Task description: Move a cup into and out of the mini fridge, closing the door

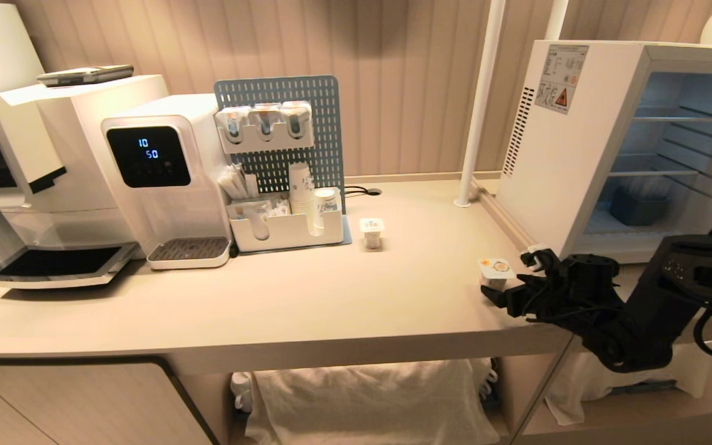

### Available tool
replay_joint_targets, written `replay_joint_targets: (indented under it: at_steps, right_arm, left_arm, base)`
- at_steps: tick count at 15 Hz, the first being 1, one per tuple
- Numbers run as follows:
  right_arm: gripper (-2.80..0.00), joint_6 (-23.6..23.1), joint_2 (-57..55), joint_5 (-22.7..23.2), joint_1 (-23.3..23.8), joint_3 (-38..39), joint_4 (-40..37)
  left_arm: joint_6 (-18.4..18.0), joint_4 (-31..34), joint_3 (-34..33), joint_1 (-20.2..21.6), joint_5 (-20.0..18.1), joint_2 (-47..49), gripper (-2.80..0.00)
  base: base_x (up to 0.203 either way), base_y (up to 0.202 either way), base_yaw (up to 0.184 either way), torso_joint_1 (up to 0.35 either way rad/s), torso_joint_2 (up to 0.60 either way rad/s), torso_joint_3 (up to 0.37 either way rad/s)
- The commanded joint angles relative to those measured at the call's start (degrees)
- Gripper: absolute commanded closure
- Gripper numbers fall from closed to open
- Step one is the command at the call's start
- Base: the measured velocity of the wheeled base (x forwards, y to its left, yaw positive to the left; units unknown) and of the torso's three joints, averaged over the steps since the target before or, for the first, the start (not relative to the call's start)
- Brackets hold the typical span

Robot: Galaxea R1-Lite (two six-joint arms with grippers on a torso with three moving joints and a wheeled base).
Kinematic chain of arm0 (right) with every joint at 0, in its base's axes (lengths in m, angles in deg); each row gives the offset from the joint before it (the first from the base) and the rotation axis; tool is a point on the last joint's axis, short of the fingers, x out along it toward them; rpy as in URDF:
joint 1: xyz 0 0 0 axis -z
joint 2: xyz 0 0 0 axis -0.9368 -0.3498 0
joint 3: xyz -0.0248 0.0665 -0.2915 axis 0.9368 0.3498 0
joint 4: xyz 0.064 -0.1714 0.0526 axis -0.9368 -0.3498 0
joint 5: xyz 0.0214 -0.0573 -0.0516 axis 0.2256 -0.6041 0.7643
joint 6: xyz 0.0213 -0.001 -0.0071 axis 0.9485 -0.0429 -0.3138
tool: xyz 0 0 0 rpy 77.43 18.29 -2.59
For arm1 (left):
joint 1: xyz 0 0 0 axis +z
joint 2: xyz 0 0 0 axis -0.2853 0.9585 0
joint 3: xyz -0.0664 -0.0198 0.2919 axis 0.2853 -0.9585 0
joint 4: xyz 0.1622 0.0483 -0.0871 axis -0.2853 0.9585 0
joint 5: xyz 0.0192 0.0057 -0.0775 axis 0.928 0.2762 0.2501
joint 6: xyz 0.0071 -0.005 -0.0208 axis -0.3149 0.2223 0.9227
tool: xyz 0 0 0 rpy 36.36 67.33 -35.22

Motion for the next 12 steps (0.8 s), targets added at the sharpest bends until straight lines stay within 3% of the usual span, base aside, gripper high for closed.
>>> replay_joint_targets:
  at_steps: [1, 7, 12]
  right_arm:
    - [-2.80, -0.05, -1.94, -0.14, -0.01, -5.36, -3.03]
    - [-2.80, 0.10, -5.39, -0.93, -0.05, -17.41, -12.38]
    - [-2.80, 0.05, -6.51, -0.95, -1.40, -22.54, -17.76]
  left_arm:
    - [0.03, -0.02, 0.00, -0.01, -0.01, 0.09, 0.00]
    - [0.03, -0.02, 0.00, 0.01, -0.01, 0.09, 0.00]
    - [0.03, -0.02, 0.00, 0.01, -0.01, 0.09, 0.00]
  base:
    - [0.000, 0.000, 0.000, 0.000, 0.00, 0.000]
    - [0.000, 0.000, 0.000, 0.000, 0.00, 0.000]
    - [0.000, 0.000, 0.000, 0.000, 0.00, 0.000]
